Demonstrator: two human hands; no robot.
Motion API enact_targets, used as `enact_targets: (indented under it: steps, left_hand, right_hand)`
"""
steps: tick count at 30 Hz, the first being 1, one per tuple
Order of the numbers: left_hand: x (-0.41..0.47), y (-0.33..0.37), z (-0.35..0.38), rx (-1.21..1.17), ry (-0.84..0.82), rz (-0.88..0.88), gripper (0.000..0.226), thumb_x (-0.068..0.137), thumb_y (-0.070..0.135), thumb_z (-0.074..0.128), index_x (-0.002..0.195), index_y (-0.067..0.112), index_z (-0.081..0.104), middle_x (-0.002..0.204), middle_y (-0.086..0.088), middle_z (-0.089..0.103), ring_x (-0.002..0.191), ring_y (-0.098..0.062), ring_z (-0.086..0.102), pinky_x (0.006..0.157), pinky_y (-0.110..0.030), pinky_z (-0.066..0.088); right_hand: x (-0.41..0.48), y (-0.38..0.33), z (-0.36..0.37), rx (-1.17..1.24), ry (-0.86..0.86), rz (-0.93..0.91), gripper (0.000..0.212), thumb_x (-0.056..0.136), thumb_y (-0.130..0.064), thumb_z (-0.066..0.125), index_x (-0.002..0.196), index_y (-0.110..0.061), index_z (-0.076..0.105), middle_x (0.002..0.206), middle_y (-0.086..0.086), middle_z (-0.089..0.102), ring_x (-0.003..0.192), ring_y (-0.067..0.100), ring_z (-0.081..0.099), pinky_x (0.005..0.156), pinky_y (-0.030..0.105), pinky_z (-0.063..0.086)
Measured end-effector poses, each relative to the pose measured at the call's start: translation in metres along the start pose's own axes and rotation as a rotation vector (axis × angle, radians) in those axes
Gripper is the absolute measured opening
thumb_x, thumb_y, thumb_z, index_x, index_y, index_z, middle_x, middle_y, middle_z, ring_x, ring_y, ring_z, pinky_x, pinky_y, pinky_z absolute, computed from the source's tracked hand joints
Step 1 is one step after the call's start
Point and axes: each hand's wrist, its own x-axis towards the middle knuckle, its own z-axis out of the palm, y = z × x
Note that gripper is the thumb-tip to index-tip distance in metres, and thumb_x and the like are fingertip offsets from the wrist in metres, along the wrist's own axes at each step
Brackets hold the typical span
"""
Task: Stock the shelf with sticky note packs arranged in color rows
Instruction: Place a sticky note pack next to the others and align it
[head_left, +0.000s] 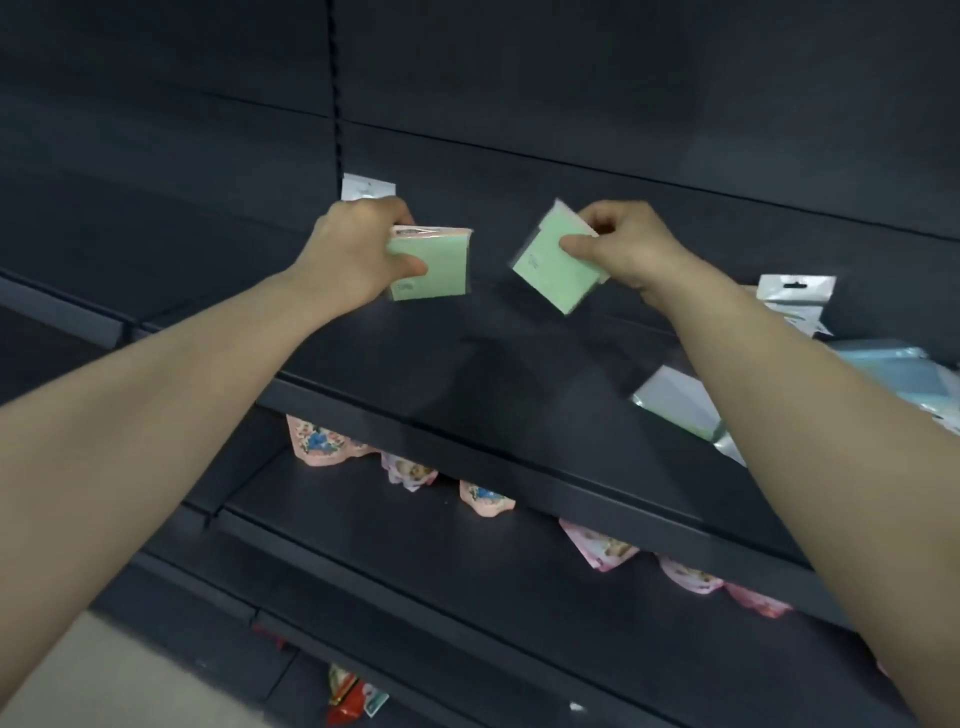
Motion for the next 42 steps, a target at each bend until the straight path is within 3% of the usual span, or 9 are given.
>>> enact_targets:
  steps: [5,12,15,23,26,29,33,39,42]
  left_hand:
    - [0.030,-0.041,0.000,-0.010,0.004,-0.007,0.026,0.084,0.027,0.068,0.107,0.020,0.059,0.100,-0.006,0.065,0.091,-0.028,0.059,0.073,-0.032,0.044]
    - [0.061,-0.111,-0.005,0.063,-0.056,-0.051,0.028,0.097,0.022,0.050,0.124,0.015,0.047,0.107,-0.017,0.063,0.092,-0.035,0.058,0.074,-0.037,0.046]
    - [0.077,-0.143,-0.009,0.071,-0.076,-0.035,0.029,0.097,0.019,0.050,0.125,0.011,0.047,0.110,-0.019,0.062,0.095,-0.036,0.059,0.075,-0.038,0.047]
    - [0.128,-0.217,-0.018,0.017,-0.136,0.099,0.021,0.094,0.019,0.056,0.115,0.016,0.055,0.095,-0.006,0.063,0.081,-0.024,0.055,0.070,-0.030,0.040]
    - [0.146,-0.237,-0.016,-0.006,-0.126,0.189,0.021,0.091,0.018,0.060,0.111,0.015,0.058,0.093,-0.002,0.060,0.082,-0.019,0.052,0.072,-0.029,0.038]
    - [0.161,-0.249,-0.011,-0.043,-0.127,0.261,0.021,0.089,0.018,0.063,0.110,0.015,0.061,0.092,0.000,0.055,0.083,-0.017,0.049,0.073,-0.031,0.038]
    - [0.174,-0.255,-0.006,-0.068,-0.151,0.293,0.023,0.089,0.020,0.063,0.111,0.016,0.062,0.092,0.000,0.056,0.083,-0.017,0.049,0.073,-0.032,0.039]
    - [0.183,-0.252,0.002,-0.123,-0.186,0.257,0.021,0.089,0.019,0.063,0.110,0.018,0.061,0.092,0.002,0.061,0.085,-0.019,0.056,0.078,-0.034,0.046]
    - [0.186,-0.250,0.005,-0.156,-0.201,0.234,0.021,0.089,0.020,0.064,0.109,0.020,0.060,0.094,0.003,0.065,0.085,-0.018,0.059,0.078,-0.034,0.049]
  right_hand:
    - [0.045,-0.019,0.035,-0.104,-0.168,-0.025,0.016,0.098,-0.033,0.046,0.110,-0.027,0.055,0.112,-0.003,0.062,0.098,0.015,0.063,0.067,0.033,0.060]
    - [0.096,-0.040,0.103,-0.122,-0.288,-0.032,0.044,0.095,-0.005,0.032,0.126,-0.028,0.053,0.118,0.001,0.062,0.096,0.019,0.066,0.082,0.036,0.059]
    - [0.117,-0.044,0.131,-0.118,-0.246,-0.029,0.040,0.095,-0.007,0.038,0.122,-0.031,0.056,0.118,0.000,0.062,0.093,0.021,0.069,0.084,0.045,0.058]
    - [0.147,-0.061,0.191,-0.141,-0.007,0.042,0.023,0.088,-0.011,0.063,0.095,-0.033,0.065,0.108,0.003,0.064,0.082,0.025,0.071,0.069,0.046,0.061]
    - [0.154,-0.060,0.202,-0.166,0.043,0.073,0.022,0.083,-0.013,0.068,0.088,-0.035,0.066,0.101,0.001,0.067,0.089,0.026,0.069,0.073,0.045,0.060]
    - [0.158,-0.055,0.206,-0.187,0.082,0.086,0.020,0.082,-0.018,0.070,0.089,-0.037,0.067,0.091,-0.006,0.066,0.096,0.020,0.065,0.085,0.038,0.056]
    - [0.162,-0.053,0.211,-0.243,0.086,0.095,0.017,0.086,-0.019,0.065,0.097,-0.031,0.070,0.092,-0.008,0.065,0.094,0.013,0.060,0.079,0.021,0.042]
    - [0.170,-0.046,0.219,-0.317,0.072,0.048,0.020,0.089,-0.017,0.061,0.103,-0.028,0.071,0.092,-0.011,0.064,0.102,0.017,0.058,0.091,0.029,0.046]
    - [0.171,-0.040,0.226,-0.429,0.143,-0.057,0.020,0.088,-0.019,0.063,0.106,-0.026,0.070,0.098,-0.005,0.068,0.100,0.021,0.059,0.087,0.031,0.046]
